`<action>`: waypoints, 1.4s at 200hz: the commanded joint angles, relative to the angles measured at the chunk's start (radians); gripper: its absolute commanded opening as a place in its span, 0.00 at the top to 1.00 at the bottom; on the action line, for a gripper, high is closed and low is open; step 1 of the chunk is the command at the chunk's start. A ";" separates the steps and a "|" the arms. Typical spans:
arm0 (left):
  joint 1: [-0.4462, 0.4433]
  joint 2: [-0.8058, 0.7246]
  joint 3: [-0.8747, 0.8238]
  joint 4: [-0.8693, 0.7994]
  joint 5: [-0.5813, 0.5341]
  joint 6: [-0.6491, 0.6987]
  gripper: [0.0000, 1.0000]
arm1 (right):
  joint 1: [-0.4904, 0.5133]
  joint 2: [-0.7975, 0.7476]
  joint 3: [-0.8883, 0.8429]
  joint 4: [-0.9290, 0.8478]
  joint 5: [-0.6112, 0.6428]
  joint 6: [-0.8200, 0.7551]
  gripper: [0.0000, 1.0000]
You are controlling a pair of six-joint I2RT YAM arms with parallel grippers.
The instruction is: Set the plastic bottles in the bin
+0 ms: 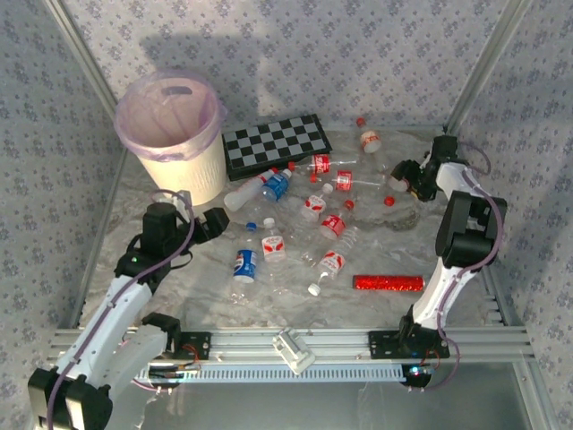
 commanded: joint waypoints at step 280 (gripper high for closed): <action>-0.387 0.517 0.267 0.609 0.064 -0.288 0.03 | 0.657 -0.753 -0.391 0.103 -0.383 -0.041 0.72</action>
